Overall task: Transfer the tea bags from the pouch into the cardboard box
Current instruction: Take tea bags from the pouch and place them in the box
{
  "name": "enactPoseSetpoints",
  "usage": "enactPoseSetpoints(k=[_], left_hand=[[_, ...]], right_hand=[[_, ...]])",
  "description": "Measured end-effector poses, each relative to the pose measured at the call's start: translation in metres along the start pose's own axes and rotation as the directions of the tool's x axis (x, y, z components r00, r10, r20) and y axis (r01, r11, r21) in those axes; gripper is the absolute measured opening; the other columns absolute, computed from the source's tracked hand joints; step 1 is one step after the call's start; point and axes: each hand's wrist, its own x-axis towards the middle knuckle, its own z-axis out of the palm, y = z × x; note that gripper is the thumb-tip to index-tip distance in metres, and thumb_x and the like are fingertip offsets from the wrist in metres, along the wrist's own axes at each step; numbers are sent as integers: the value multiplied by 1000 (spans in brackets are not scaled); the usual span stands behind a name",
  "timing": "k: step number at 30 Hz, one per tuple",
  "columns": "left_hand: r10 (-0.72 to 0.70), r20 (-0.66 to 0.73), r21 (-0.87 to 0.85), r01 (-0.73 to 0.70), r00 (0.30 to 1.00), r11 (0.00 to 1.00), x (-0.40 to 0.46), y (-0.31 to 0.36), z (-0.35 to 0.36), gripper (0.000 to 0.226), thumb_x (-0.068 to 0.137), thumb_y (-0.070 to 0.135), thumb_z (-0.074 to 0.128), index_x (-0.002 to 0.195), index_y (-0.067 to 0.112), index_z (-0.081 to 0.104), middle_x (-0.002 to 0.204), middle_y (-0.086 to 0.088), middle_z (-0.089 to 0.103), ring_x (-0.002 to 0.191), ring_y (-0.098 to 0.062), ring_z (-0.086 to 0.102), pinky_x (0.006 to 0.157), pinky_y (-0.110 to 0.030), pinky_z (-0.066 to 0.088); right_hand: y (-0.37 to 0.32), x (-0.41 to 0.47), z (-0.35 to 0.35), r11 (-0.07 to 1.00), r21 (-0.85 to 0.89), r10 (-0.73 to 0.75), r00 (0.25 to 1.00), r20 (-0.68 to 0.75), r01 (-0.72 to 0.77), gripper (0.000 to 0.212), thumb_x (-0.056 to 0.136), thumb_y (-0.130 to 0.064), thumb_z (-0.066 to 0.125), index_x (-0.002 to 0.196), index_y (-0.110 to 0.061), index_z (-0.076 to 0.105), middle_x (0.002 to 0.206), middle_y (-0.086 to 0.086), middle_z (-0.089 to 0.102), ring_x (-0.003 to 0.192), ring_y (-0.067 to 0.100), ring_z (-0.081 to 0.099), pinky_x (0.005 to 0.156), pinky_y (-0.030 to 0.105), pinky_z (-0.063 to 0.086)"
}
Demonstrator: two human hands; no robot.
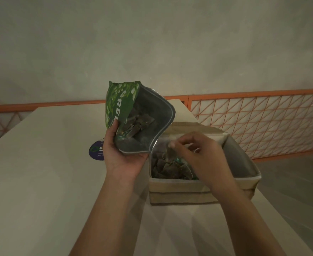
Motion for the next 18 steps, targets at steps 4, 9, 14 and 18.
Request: enactPoseSetpoints(k=[4, 9, 14, 18], left_hand=[[-10, -7, -20, 10, 1000, 1000, -1, 0, 1, 49, 97, 47, 49, 128, 14, 69, 140, -15, 61, 133, -35, 54, 90, -43, 58], [-17, -25, -18, 17, 1000, 1000, -1, 0, 0, 49, 97, 48, 50, 125, 15, 72, 138, -15, 63, 131, -35, 56, 89, -43, 59], [-29, -33, -7, 28, 999, 1000, -2, 3, -2, 53, 90, 48, 57, 130, 16, 69, 138, -18, 62, 123, -36, 60, 74, -39, 61], [-41, -42, 28, 42, 998, 999, -2, 4, -3, 51, 93, 50, 53, 126, 14, 70, 136, -17, 64, 115, -34, 63, 74, -37, 61]], right_hand=[[6, 4, 5, 964, -265, 26, 994, 110, 4, 26, 88, -47, 61, 111, -35, 66, 109, -17, 60, 99, 6, 55, 84, 26, 49], [4, 10, 8, 928, -370, 108, 930, 353, 33, 18, 97, -39, 49, 103, -39, 66, 89, -14, 68, 80, 6, 62, 74, 22, 49], [-31, 32, 3, 997, 11, -79, 996, -38, 79, 50, 93, -59, 40, 133, -30, 49, 115, -13, 55, 97, -2, 56, 74, 16, 45], [-48, 57, 18, 960, -24, -278, 960, 13, 279, 36, 97, -42, 49, 129, -28, 59, 107, -14, 60, 94, -5, 52, 75, 4, 38]])
